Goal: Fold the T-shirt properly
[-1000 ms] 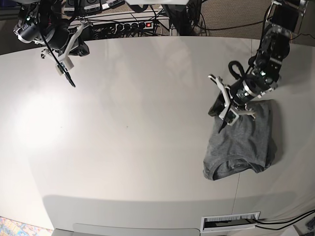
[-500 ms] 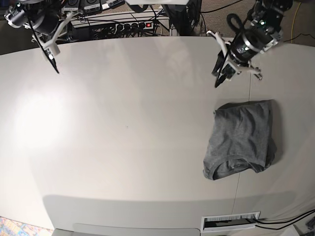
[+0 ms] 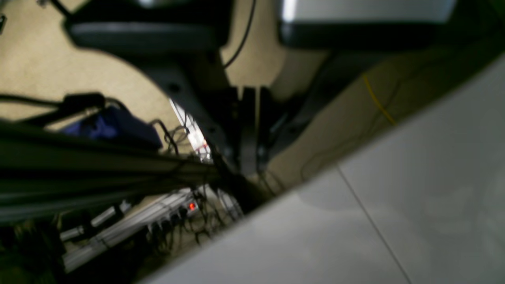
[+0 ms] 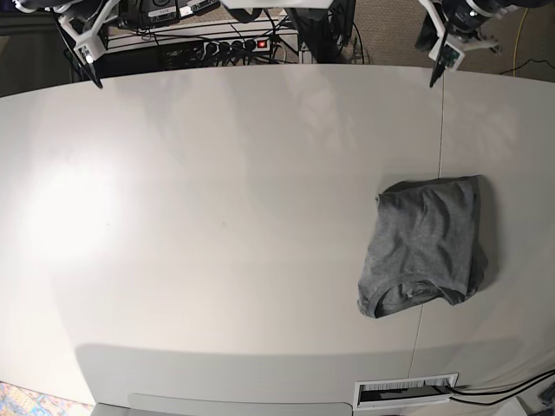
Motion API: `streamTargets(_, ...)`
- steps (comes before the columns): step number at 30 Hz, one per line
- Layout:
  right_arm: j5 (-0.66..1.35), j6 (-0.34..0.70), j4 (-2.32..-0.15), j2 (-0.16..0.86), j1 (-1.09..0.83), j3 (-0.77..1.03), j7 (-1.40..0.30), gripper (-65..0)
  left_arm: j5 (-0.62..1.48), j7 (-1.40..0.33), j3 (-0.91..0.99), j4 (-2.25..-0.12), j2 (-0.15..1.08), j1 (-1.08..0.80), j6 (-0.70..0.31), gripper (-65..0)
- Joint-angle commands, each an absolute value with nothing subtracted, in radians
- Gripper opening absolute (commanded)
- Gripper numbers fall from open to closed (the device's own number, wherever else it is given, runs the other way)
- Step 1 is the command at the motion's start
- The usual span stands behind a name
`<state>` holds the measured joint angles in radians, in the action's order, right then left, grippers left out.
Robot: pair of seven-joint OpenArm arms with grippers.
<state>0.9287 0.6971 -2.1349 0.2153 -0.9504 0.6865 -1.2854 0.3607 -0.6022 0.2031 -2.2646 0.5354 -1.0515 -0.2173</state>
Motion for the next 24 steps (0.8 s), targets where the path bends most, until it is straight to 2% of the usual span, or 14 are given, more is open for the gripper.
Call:
streamTargets(1, 0.941, 0.698, -2.128, 0.221, -0.968, 0.693, -1.266, -65.0, 0.368, -0.587, 0.207, -2.282, 0.539, -1.086, -0.220, -65.0)
streamTargets(6, 0.937, 0.698, -1.970, 0.216, -0.972, 0.685, -1.232, -65.0, 0.368, -0.582, 0.207, -2.257, 0.497, -1.161, -0.221, -65.0)
streamTargets(10, 0.848, 0.698, -1.781, 0.216, -0.958, 0.617, -1.108, -65.0, 0.372, -0.511, 0.205, -2.141, 0.444, -1.163, -0.226, -65.0)
streamTargets(18, 0.468, 0.698, -1.421, 0.216, -0.770, 0.362, -0.867, -65.0, 0.382, -0.359, 0.205, -1.687, 0.366, -1.053, -0.326, -65.0)
streamTargets(24, 0.233, 0.698, -1.148, 0.216, -0.580, 0.215, -0.647, -65.0, 0.378, -0.168, 0.205, -1.306, 0.318, -0.907, -0.428, -65.0)
